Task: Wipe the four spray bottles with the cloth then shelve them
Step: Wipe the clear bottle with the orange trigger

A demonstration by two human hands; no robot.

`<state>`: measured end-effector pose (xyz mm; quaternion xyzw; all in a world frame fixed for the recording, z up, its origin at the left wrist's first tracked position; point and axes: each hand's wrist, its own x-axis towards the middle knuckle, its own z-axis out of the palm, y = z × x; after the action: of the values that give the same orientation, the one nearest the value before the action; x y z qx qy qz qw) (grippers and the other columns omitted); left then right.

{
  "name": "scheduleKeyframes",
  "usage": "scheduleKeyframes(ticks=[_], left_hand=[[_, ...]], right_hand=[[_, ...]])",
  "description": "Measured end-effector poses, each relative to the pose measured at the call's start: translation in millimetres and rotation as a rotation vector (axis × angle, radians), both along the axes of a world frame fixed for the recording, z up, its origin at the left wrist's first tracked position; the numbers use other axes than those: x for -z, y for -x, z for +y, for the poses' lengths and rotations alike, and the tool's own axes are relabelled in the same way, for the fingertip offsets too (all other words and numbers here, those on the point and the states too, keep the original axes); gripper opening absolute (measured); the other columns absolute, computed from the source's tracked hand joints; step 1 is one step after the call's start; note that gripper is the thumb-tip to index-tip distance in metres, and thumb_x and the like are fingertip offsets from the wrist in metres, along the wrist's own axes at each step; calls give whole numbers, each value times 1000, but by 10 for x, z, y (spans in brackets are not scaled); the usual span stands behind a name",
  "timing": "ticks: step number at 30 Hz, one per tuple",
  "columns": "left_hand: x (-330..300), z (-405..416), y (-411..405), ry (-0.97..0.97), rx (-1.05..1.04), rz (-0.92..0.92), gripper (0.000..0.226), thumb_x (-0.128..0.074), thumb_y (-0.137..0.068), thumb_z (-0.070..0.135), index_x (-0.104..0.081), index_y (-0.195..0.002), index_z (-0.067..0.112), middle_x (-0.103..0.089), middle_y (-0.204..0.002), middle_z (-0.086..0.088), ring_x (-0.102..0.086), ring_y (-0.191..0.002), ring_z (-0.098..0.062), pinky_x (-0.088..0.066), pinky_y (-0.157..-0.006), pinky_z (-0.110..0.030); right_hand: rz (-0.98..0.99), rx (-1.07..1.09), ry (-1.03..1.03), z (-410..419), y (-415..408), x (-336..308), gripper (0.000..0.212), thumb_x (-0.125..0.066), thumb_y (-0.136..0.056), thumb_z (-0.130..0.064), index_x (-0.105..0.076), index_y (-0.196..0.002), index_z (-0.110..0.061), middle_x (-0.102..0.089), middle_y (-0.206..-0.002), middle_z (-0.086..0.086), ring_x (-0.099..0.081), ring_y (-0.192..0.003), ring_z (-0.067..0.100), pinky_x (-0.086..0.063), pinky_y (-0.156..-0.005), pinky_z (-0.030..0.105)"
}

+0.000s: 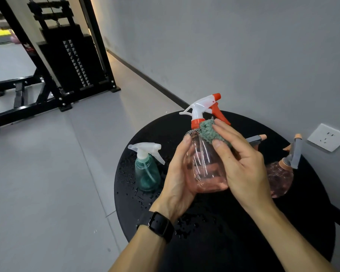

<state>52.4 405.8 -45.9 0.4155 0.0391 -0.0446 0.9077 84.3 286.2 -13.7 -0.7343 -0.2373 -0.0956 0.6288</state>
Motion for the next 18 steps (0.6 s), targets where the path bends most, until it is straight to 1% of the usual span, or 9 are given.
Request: scheduleKeyframes(ticks=[2,3,4,6,8,11,14,16,18], left_hand=[[-27,33,11,1,-30,-9,58,-52,-93,57,-60,-133,16,-62,-135,-17,-58,-123,-43,-49,-97,-61],[-40,56,16,7,-45,-9,56,-53,-93,55,-61,-131,15,-64,-131,-17,-61,-118,-40,-51,-94,-58],[-54,81,20,11,-58,-2,56,-55,-92,54,-62,-130,14,-66,-126,-16,-64,-113,-37,-53,-92,-56],[-69,121,20,1,-74,20,59,-58,-90,52,-60,-131,10,-68,-123,-15,-67,-107,-32,-56,-90,-52],[-72,141,9,-24,-92,45,63,-62,-87,50,-58,-133,7,-68,-122,-16,-69,-104,-30,-57,-86,-48],[-67,131,-9,-64,-99,51,66,-63,-87,50,-55,-135,7,-67,-125,-18,-68,-109,-30,-55,-91,-47],[-64,102,-16,-94,-100,64,76,-56,-85,64,-54,-136,8,-66,-128,-20,-66,-116,-34,-51,-100,-51],[-56,94,-27,-77,-92,77,86,-56,-79,70,-51,-138,7,-66,-129,-20,-64,-119,-35,-51,-100,-51],[-43,98,-35,-40,-76,74,96,-60,-74,74,-48,-141,6,-64,-131,-20,-63,-121,-35,-53,-97,-50]], right_hand=[[15,-30,-22,-26,42,27,36,-57,-94,-9,-59,-125,-28,-56,-133,-20,-50,-123,-10,-48,-97,17],[24,-46,-33,-43,66,48,36,-57,-94,-8,-59,-125,-27,-57,-134,-16,-51,-123,-8,-50,-96,19],[24,-57,-30,-63,90,80,36,-57,-94,-9,-59,-125,-27,-57,-136,-13,-50,-125,-5,-50,-98,25],[23,-66,-13,-105,138,155,37,-57,-93,-11,-59,-126,-28,-55,-138,-15,-48,-130,1,-47,-104,37],[12,-68,1,-149,181,220,36,-58,-94,-11,-59,-125,-29,-55,-138,-18,-48,-131,3,-46,-105,37],[-33,-60,6,-189,244,258,34,-59,-92,-23,-59,-125,-27,-55,-137,-18,-48,-131,5,-46,-105,35],[-63,-46,-8,-203,258,255,35,-54,-90,-27,-59,-125,-29,-55,-137,-17,-49,-131,6,-46,-105,36],[-85,-37,-1,-203,254,250,34,-53,-91,-27,-58,-124,-31,-56,-137,-17,-49,-131,6,-46,-105,37],[-103,-32,6,-198,249,248,34,-53,-91,-26,-58,-124,-30,-55,-138,-17,-49,-131,4,-45,-105,33]])
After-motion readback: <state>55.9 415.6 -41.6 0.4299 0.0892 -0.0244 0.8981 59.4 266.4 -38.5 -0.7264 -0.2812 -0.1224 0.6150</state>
